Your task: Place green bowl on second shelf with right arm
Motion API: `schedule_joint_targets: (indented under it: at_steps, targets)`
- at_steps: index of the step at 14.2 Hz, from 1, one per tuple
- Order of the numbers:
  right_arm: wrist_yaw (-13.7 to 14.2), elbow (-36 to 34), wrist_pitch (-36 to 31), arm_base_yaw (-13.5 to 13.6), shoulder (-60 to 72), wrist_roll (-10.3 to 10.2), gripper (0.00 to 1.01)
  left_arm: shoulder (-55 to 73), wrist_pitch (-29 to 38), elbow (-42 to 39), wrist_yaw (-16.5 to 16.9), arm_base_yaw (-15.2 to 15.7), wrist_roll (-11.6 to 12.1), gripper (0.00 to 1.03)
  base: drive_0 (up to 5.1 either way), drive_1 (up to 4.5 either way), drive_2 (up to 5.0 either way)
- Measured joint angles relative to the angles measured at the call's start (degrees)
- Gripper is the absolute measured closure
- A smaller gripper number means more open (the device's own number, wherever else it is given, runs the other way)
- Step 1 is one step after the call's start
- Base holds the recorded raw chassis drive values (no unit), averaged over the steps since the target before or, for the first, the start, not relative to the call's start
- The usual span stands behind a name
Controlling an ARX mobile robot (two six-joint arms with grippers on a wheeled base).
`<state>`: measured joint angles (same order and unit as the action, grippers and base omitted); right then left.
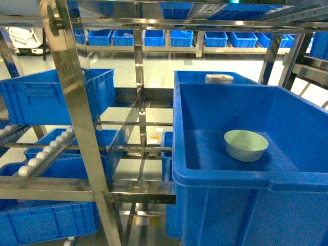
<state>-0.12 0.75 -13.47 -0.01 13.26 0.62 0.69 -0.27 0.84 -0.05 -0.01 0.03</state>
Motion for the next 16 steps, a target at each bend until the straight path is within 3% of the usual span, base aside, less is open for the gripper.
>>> schedule_joint_targets:
  at_steps: [5,6,7,11,12,16]
  targets:
    - [0.0,0.0,3.0,0.0,-3.0,0.0,0.99,0.0,0.0,0.0,0.0,0.0,0.0,0.05,0.0,0.0,0.0]
    - [0.0,0.0,6.4,0.0,-5.3,0.0,0.99,0.0,0.0,0.0,0.0,0.0,0.0,0.05,0.0,0.0,0.0]
    - [0.0,0.0,14.0,0.0,-11.3,0.0,0.99,0.0,0.0,0.0,-0.1,0.0,0.0,0.05,0.0,0.0,0.0]
    - [0.1,0.0,13.8,0.0,-13.0,0.0,0.99,0.0,0.0,0.0,0.0,0.0,0.0,0.05,0.0,0.0,0.0]
    - [0.1,0.0,13.8,0.0,-13.0,0.0,0.96,0.0,0.0,0.0,0.0,0.0,0.0,0.05,0.0,0.0,0.0]
    - [0.1,0.0,13.8,0.0,-13.0,0.0,0.43,0.0,0.0,0.0,0.0,0.0,0.0,0.05,0.0,0.0,0.0]
